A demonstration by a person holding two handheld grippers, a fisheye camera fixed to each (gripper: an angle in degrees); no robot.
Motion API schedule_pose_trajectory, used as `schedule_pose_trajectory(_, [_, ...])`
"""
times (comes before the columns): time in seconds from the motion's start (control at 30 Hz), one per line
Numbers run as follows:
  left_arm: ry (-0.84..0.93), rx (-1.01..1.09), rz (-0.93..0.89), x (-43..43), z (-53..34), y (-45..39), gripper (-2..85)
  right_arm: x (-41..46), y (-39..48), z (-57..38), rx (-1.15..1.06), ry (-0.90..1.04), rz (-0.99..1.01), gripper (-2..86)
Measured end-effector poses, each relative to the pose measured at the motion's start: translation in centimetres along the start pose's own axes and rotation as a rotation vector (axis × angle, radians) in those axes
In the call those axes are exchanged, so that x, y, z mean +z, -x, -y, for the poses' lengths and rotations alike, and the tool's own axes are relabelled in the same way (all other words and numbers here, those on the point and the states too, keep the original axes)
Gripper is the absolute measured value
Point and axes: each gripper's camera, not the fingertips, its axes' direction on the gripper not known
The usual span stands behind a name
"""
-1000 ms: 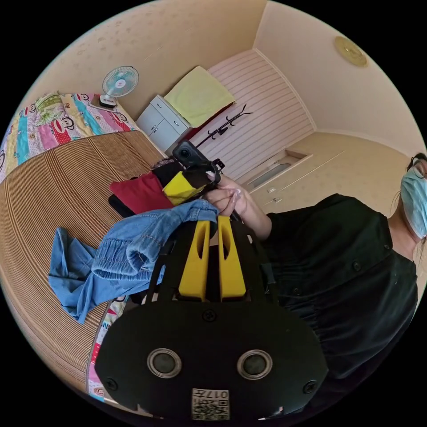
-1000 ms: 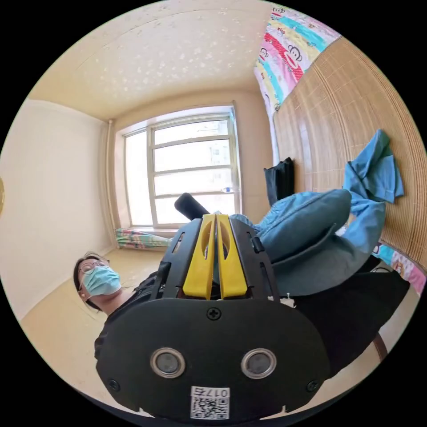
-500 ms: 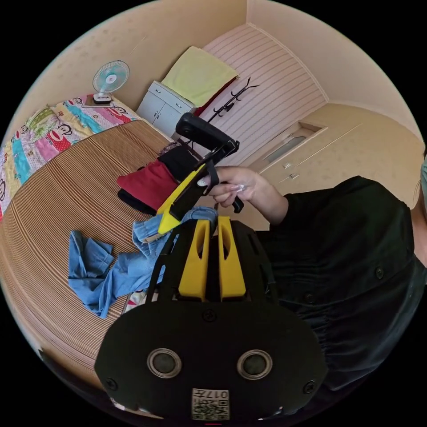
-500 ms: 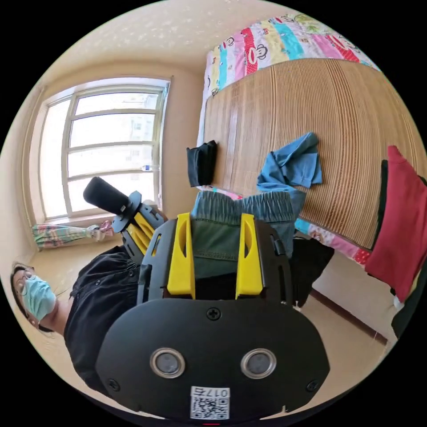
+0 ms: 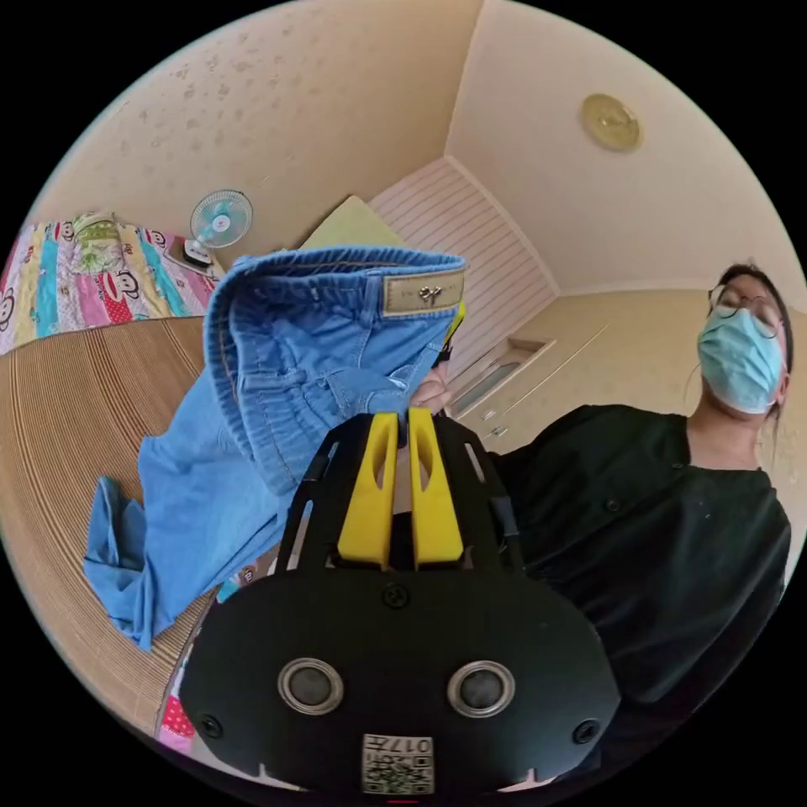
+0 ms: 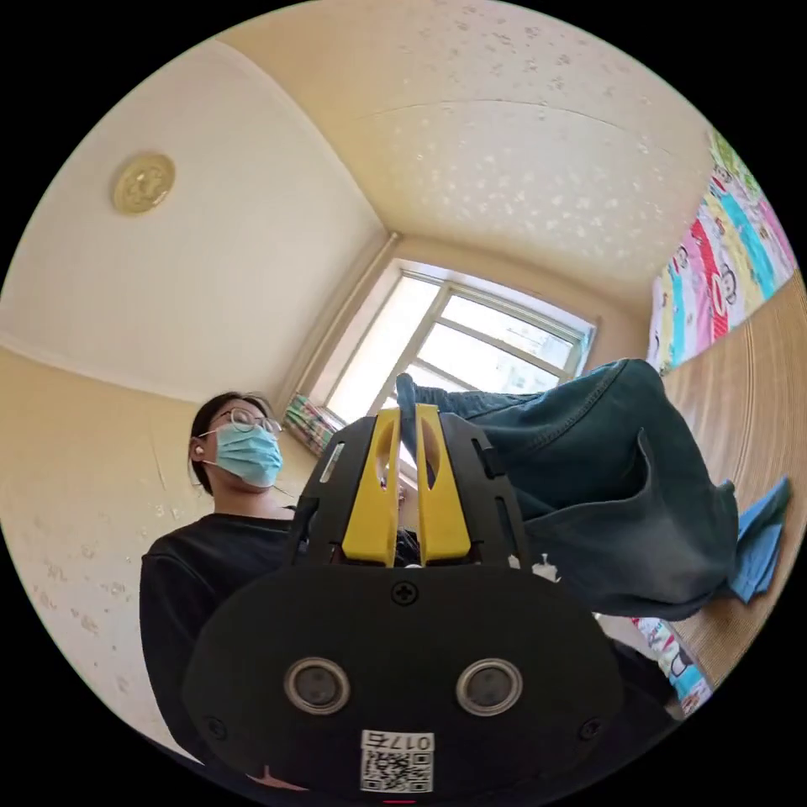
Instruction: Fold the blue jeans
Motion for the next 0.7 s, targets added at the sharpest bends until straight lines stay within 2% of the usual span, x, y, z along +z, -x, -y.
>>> schedule_pose_trajectory(0.07, [-0.117,-0.041,-0.024,-1.8,-1.4,0.7,-0.1,-0.8,3.7,1.1,-0.090,-0.058,0.063,3.3])
schedule_pose_trajectory(0.13, [-0.193,-0.088,0.041,-3.5,-2.8,1.0,-0.2,-1.8,5.8,2.0,-0.143,-0.076,0.091,3.2])
schedule_pose_trajectory(0.23, [-0.304,-0.135,0.262,-6.7,-4.6,-0.3,-0.4,-3.8,8.3,3.3,-0.151,-0.123,0.045,2.9])
schedule_pose_trajectory(0.33, [-0.385,-0.088,0.470,-9.0,-4.3,-4.1,-0.6,-4.2,11.2,4.8,-0.163,-0.087,-0.084,2.8])
schedule_pose_trajectory(0.4, [-0.418,0.017,0.597,-10.0,-2.6,-8.6,-0.6,-3.5,13.3,5.6,-0.194,-0.059,-0.139,2.8])
schedule_pose_trajectory(0.5, [-0.451,0.230,0.675,-10.4,0.2,-16.0,-0.7,-1.7,17.6,7.3,-0.279,-0.023,-0.155,2.8])
schedule_pose_trajectory(0.7, [-0.502,0.694,0.702,-9.4,5.5,-32.2,-0.6,4.0,30.6,10.2,-0.605,0.048,-0.060,2.7])
